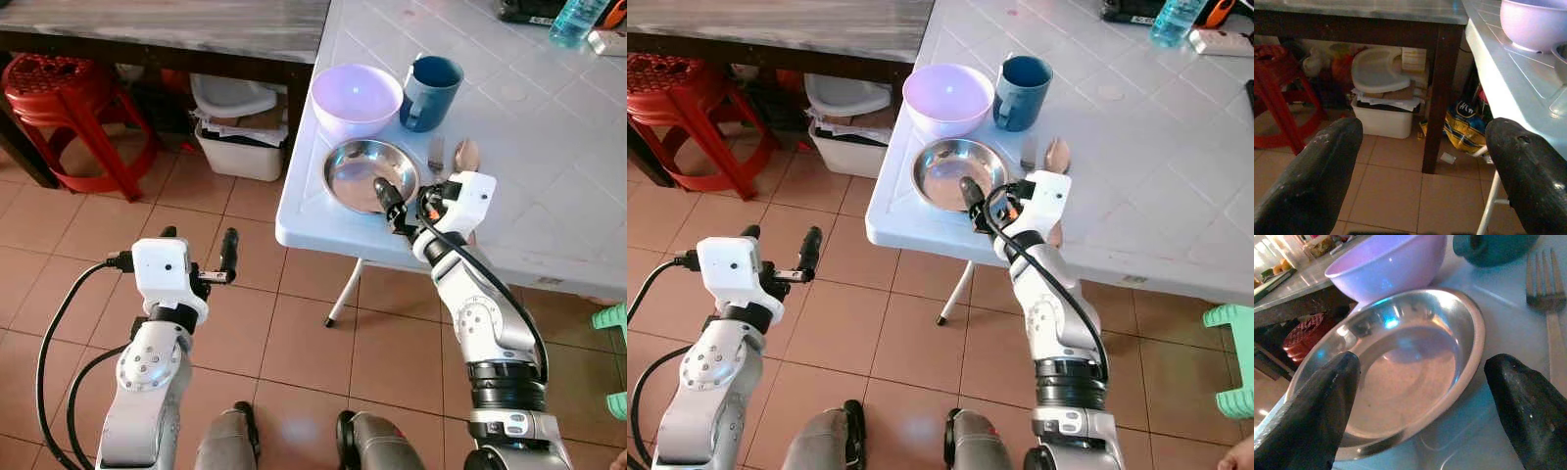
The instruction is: Setting the table
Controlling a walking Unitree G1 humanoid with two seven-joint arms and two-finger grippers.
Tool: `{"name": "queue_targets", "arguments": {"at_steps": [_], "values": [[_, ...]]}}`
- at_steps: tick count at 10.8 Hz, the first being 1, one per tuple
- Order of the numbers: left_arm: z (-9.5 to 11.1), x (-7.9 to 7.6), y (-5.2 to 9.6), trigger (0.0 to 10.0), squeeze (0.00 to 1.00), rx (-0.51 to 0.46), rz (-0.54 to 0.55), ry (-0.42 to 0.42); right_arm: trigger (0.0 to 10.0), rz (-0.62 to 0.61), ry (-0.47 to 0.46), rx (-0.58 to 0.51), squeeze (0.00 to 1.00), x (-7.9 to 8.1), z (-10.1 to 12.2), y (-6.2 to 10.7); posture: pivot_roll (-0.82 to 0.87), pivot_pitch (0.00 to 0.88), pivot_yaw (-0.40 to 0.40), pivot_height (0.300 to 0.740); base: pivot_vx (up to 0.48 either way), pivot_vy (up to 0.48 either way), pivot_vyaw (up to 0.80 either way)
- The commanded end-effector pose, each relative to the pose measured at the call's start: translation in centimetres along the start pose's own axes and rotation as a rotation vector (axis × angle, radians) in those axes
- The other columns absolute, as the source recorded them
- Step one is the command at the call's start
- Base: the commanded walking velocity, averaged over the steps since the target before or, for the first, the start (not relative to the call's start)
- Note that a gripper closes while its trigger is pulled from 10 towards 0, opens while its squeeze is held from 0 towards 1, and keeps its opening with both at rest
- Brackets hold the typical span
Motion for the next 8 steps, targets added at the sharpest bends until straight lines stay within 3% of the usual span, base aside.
{"name": "queue_targets", "arguments": {"at_steps": [1,3,4,5,8], "values": [[-0.1,0.0,0.2,10.0,0.0,0.011,-0.013,-0.005,10.0,0.006,-0.037,0.01,0.0,0.0,-0.2,-0.3,0.01,0.225,0.006,0.74,0.0,0.0,0.0],[-0.2,-0.1,0.3,10.0,0.0,0.014,-0.024,-0.005,10.0,0.006,-0.069,0.042,0.0,0.1,-0.7,-0.7,0.01,0.231,0.004,0.74,0.0,0.0,0.0],[-0.2,-0.2,0.4,10.0,0.0,0.015,-0.026,-0.006,4.4,-0.002,-0.088,0.053,0.0,0.1,-0.9,-0.7,0.01,0.231,0.004,0.74,0.0,0.0,0.0],[-0.2,-0.2,0.5,10.0,0.0,0.015,-0.029,-0.004,0.0,-0.005,-0.11,0.055,0.0,0.0,-1.0,-0.8,0.02,0.235,0.003,0.74,0.0,0.0,0.0],[-0.2,-0.3,0.4,10.0,0.0,0.016,-0.038,-0.003,0.0,-0.032,-0.149,0.062,0.0,-0.4,-1.2,-0.7,0.02,0.234,0.005,0.74,0.0,0.0,0.0]]}}
Point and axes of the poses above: a point about 5 cm out from each wrist's last joint towards the gripper, its own y axis pointing back from the gripper into the wrist, its own z axis along the axis of the wrist's last joint, x = y × z, the point moved 2 cm from there along -y, pointing out of the wrist towards the gripper, and after that the axes turned 12 degrees about -y, right-handed, at the moved point
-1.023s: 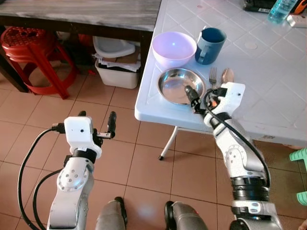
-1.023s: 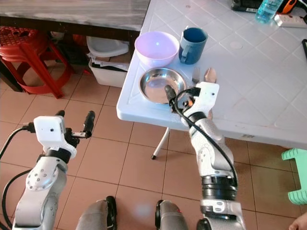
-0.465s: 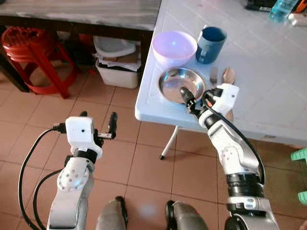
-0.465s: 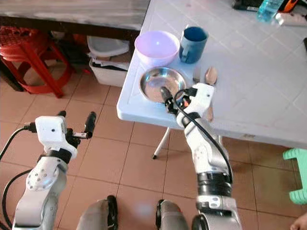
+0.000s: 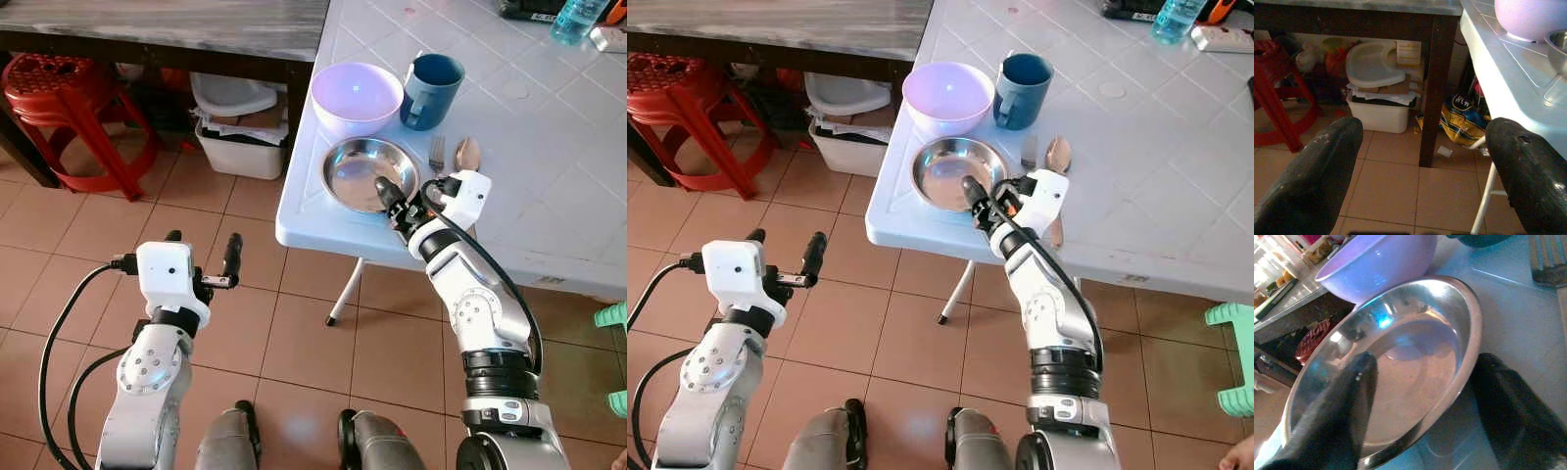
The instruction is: Setting the table
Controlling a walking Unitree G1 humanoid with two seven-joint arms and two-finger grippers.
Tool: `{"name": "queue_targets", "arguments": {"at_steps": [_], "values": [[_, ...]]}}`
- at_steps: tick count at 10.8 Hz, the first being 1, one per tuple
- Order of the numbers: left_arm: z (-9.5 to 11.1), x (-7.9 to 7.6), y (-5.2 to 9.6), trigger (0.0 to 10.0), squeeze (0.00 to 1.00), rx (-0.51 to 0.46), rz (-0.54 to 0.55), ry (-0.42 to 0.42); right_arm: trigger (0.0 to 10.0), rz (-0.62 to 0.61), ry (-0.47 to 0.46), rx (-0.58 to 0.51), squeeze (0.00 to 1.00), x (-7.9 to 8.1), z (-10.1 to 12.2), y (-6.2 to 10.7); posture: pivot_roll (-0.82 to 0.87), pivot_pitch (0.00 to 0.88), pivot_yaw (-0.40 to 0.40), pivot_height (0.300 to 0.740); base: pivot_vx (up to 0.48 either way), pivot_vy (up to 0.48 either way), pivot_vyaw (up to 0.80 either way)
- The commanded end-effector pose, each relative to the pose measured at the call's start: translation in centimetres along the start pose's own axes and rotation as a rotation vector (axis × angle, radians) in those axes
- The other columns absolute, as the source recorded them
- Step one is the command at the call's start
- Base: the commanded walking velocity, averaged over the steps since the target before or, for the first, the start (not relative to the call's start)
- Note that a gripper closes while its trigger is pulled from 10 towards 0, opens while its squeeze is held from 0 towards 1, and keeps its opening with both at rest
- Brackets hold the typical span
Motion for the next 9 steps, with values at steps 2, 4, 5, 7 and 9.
{"name": "queue_targets", "arguments": {"at_steps": [2,4,5,7,9], "values": [[0.1,-0.2,0.2,10.0,0.0,0.002,-0.016,0.004,0.0,-0.059,-0.071,0.048,0.0,-1.1,-1.2,0.2,0.01,0.235,0.008,0.74,0.0,0.0,0.0],[0.1,-0.3,0.2,10.0,0.0,0.002,-0.021,0.008,0.0,-0.087,-0.104,0.054,0.0,-1.5,-1.3,0.4,0.01,0.235,0.005,0.74,0.0,0.0,0.0],[0.1,-0.3,0.2,10.0,0.0,0.0,-0.023,0.01,0.0,-0.108,-0.13,0.064,0.0,-1.7,-1.5,0.4,0.01,0.235,0.004,0.74,0.0,0.0,0.0],[0.1,-0.4,0.3,10.0,0.0,0.002,-0.026,0.015,0.0,-0.142,-0.158,0.104,0.0,-2.0,-2.0,0.4,0.01,0.237,0.004,0.74,0.0,0.0,0.0],[0.1,-0.5,0.2,10.0,0.0,0.001,-0.032,0.02,0.0,-0.181,-0.191,0.123,0.0,-2.5,-2.3,0.6,0.01,0.238,0.002,0.74,0.0,0.0,0.0]]}}
Point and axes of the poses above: a point about 5 cm out from each wrist's last joint towards the gripper, its own y axis pointing back from the gripper into the wrist, its own z axis along the axis of the wrist's last joint, x = y × z, the point moved 2 cm from there along -y, pointing out of the wrist towards the gripper, and after that the axes turned 12 degrees about -y, right-handed, at the moved point
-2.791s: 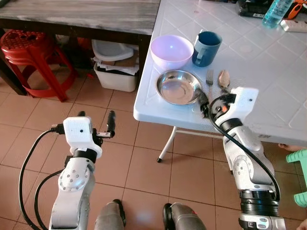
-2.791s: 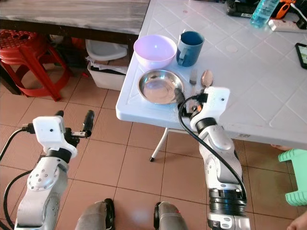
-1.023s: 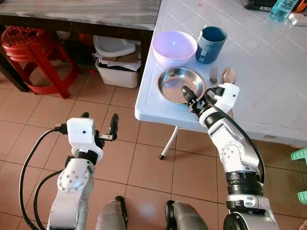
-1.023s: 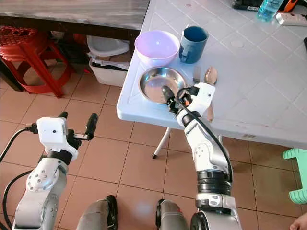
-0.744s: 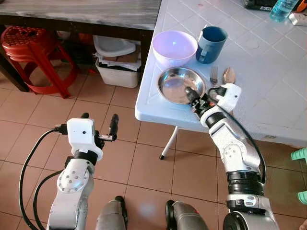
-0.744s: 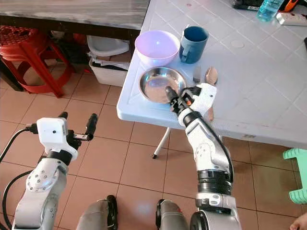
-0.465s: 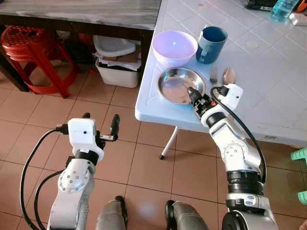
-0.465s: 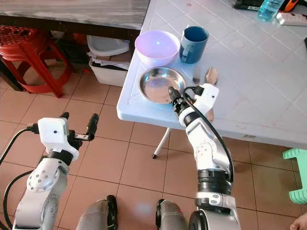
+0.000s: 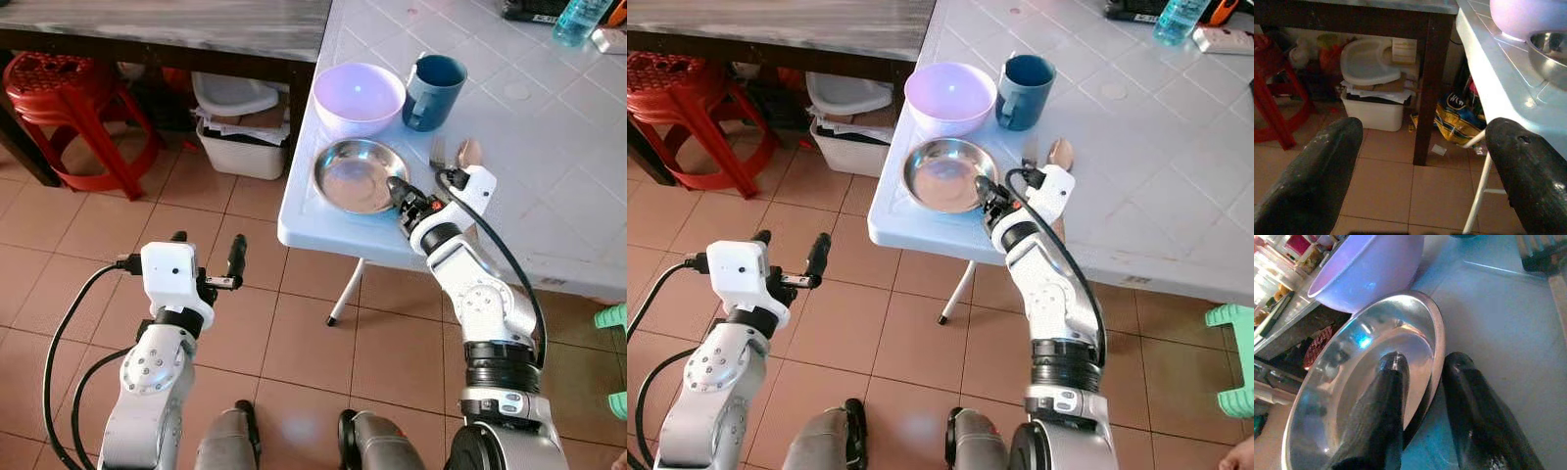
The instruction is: Setting the table
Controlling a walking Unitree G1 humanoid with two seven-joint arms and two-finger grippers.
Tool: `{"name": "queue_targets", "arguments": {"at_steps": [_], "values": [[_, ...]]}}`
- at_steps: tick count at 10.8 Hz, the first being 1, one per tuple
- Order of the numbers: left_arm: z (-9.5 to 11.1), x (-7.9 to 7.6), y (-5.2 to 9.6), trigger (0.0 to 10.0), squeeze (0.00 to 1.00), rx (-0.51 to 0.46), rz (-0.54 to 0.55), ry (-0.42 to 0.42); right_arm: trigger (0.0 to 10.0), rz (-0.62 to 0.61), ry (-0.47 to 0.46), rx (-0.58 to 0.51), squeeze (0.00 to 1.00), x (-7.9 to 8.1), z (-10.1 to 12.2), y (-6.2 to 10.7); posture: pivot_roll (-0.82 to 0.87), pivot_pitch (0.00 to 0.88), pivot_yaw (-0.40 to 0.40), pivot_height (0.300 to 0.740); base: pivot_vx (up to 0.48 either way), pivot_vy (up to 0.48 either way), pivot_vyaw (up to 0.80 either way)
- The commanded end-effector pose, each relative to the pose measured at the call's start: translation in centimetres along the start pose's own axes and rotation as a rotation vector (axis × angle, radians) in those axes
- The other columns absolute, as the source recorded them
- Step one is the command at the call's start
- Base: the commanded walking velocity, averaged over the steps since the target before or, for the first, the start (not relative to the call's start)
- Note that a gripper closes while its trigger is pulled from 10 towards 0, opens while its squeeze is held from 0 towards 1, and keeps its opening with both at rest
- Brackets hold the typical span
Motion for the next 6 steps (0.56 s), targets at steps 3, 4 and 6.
{"name": "queue_targets", "arguments": {"at_steps": [3,4,6], "values": [[0.1,-0.2,0.2,10.0,0.0,-0.003,-0.02,0.005,0.0,-0.231,-0.071,0.116,0.0,-4.7,-2.8,1.1,0.01,0.238,0.002,0.74,0.0,0.0,0.0],[0.1,-0.2,0.2,10.0,0.0,-0.003,-0.021,0.005,0.0,-0.244,-0.074,0.119,0.0,-4.9,-2.8,1.2,0.01,0.238,0.002,0.74,0.0,0.0,0.0],[0.1,-0.2,0.1,10.0,0.0,-0.005,-0.026,0.007,0.0,-0.269,-0.072,0.119,0.0,-5.2,-2.7,1.2,0.01,0.235,0.003,0.74,0.0,0.0,0.0]]}}
Point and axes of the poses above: a point about 5 cm out from each wrist's last joint towards the gripper, its own y axis pointing back from the gripper into the wrist, its own z axis along the axis of the wrist's last joint, x = y × z, the point moved 2 cm from there along -y, pointing out of the wrist towards the gripper, and after that the axes turned 12 degrees about -y, right-handed, at the moved point
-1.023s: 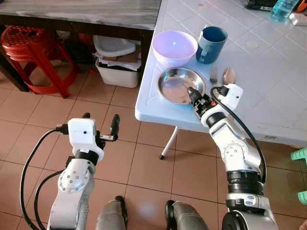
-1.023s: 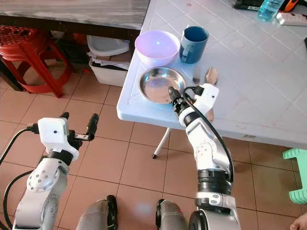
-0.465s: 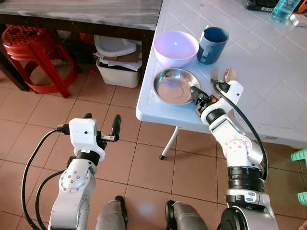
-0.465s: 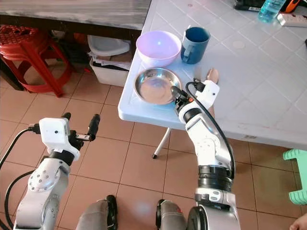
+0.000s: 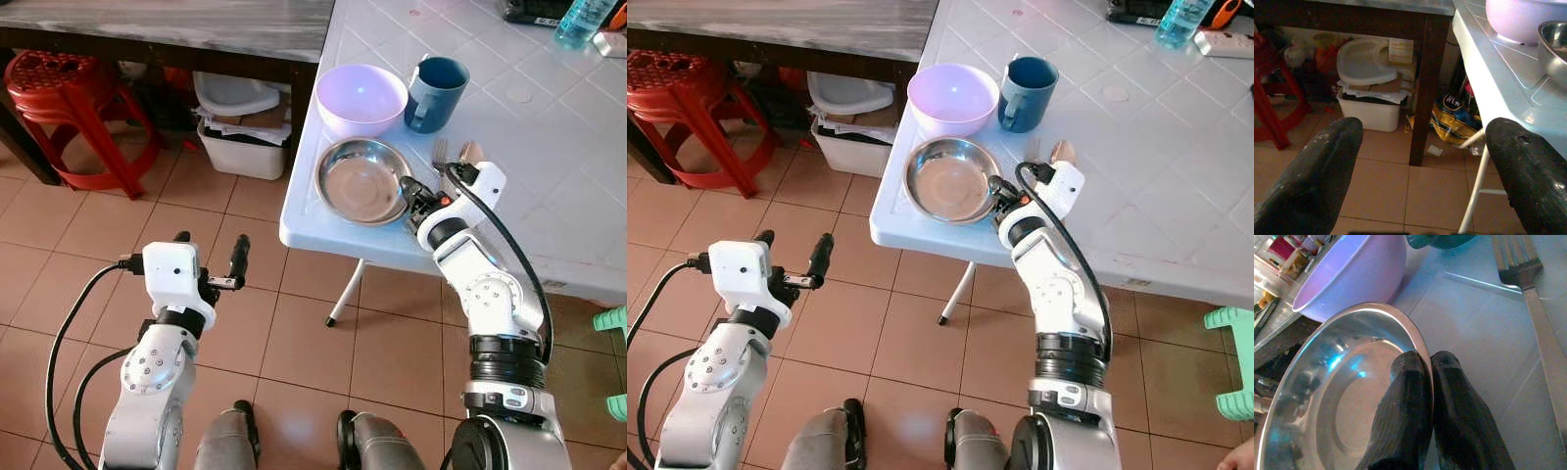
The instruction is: Setting the table
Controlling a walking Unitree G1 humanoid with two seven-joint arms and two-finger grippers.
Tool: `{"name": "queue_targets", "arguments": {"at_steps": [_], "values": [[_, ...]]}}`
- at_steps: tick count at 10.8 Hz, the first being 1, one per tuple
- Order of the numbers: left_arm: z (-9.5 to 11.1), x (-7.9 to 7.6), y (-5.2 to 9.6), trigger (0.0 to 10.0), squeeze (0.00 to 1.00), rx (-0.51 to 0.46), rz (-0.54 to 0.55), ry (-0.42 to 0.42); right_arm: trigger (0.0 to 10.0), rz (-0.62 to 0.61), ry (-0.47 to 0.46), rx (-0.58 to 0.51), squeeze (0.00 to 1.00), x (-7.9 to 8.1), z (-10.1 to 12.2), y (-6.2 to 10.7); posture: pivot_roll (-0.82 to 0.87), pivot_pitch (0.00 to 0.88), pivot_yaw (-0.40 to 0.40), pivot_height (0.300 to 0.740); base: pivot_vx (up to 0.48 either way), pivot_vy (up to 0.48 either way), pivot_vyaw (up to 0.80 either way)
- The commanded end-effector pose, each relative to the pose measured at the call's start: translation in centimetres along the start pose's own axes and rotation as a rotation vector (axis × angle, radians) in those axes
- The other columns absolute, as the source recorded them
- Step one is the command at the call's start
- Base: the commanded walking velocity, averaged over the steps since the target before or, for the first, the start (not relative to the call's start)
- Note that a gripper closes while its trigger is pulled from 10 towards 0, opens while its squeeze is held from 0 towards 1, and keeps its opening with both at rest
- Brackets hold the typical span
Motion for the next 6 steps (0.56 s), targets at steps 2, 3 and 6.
{"name": "queue_targets", "arguments": {"at_steps": [2,3,6], "values": [[0.2,0.0,0.1,10.0,0.0,-0.003,-0.009,-0.002,0.0,-0.208,-0.049,0.135,0.0,-4.7,-3.3,0.9,0.01,0.233,0.004,0.74,0.0,0.0,0.0],[0.2,0.0,0.1,10.0,0.0,-0.003,-0.006,-0.005,0.0,-0.196,-0.067,0.125,0.0,-4.5,-3.3,0.9,0.01,0.233,0.004,0.74,0.0,0.0,0.0],[-1.1,1.4,0.0,10.0,0.0,0.054,0.092,-0.026,0.0,-0.063,-0.176,0.06,0.0,-2.0,-3.7,2.0,0.01,0.211,-0.006,0.74,0.0,0.16,0.0]]}}
Point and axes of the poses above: a point about 5 cm out from each wrist's last joint towards the gripper, its own y axis pointing back from the gripper into the wrist, its own z axis along the axis of the wrist's last joint, x = y × z, the point moved 2 cm from there along -y, pointing out of the wrist towards the gripper, and after that the axes turned 12 degrees about -y, right-handed, at the moved point
